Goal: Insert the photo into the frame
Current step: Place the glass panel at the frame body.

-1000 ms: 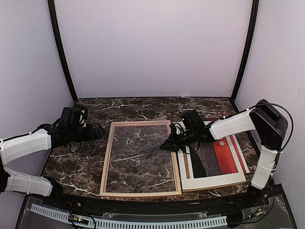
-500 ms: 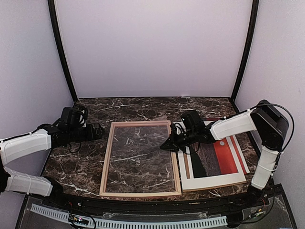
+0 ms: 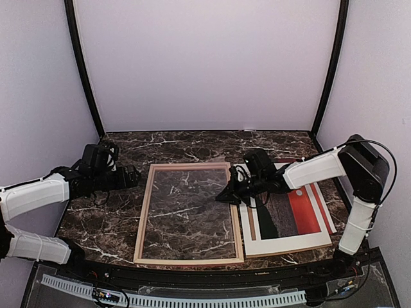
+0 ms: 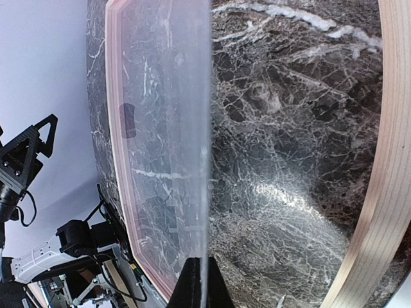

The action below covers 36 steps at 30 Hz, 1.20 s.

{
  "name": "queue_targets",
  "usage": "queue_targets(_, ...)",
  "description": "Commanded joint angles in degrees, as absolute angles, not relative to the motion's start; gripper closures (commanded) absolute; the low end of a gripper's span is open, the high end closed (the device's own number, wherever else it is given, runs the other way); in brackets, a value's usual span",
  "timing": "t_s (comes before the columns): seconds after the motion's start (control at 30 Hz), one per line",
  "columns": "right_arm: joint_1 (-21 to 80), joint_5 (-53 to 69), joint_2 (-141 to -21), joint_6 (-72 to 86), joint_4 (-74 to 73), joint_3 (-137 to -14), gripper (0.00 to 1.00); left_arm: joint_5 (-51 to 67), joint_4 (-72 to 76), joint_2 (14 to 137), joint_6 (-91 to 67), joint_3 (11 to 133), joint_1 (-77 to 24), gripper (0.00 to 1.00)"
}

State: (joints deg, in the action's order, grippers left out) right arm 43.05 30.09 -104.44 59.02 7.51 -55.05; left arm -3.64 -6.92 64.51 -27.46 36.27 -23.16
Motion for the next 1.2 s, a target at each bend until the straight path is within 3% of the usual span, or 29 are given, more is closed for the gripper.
queue_targets(0.0,43.7,29.2,-102.5,59.4,9.3,-54.5,1.00,-3.3,-5.7,64.5,-27.6,35.9,-23.6,0.01)
queue_targets(1.17,44.1,28.2,-101.4,59.1,9.1,-53.7,1.00,-3.4,-5.7,64.9,-27.7,35.7,-23.8,0.01)
